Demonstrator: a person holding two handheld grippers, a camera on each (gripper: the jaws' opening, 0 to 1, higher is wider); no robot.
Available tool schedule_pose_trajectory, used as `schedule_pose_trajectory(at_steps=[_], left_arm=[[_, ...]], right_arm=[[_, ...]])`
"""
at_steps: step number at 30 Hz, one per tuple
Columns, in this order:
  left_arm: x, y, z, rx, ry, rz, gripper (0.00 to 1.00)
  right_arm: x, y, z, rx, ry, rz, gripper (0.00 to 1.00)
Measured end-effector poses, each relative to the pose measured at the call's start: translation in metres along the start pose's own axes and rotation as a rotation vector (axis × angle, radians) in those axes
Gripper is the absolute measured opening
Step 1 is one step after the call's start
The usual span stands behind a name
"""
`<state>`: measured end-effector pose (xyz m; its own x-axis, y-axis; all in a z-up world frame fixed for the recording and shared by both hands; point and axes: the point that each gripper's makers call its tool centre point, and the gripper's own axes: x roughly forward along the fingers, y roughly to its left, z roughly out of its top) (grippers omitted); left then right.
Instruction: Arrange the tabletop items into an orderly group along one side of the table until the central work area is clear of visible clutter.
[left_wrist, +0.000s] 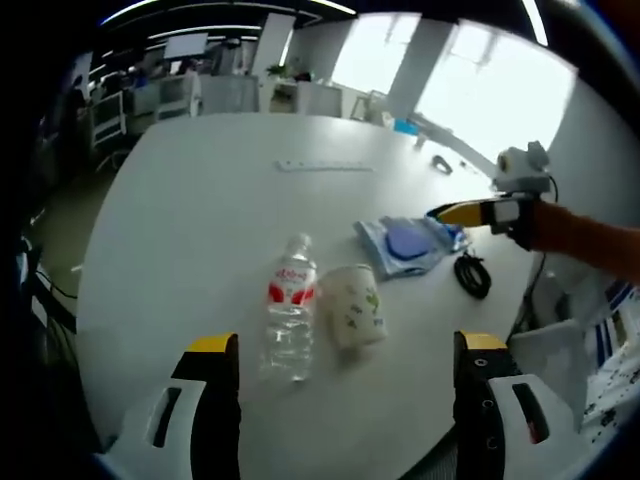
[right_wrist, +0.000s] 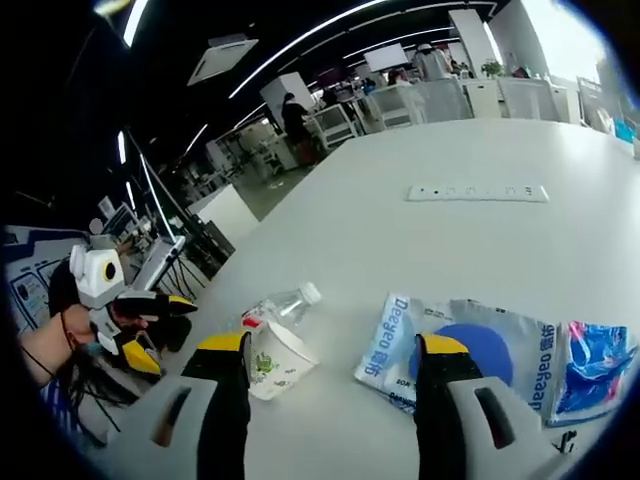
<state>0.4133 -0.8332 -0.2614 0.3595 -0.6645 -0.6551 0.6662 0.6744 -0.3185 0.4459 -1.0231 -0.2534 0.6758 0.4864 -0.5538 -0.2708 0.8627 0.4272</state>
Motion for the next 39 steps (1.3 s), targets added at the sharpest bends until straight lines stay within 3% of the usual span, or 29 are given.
schedule_pose_trajectory(at_steps=[13,39], left_arm=[[-0.011,0.01,-0.006,-0.035,-0.02,0.029,0.85],[-0.016,0.023,-0.021,-0.079,-0.024,0.041,0.83]], right_arm=[[0.029,0.024,-0.001,-0.025,0.052,0.057,0.64],[0.09,0.047,-0.002,0.043,0.141,0.091,0.59]])
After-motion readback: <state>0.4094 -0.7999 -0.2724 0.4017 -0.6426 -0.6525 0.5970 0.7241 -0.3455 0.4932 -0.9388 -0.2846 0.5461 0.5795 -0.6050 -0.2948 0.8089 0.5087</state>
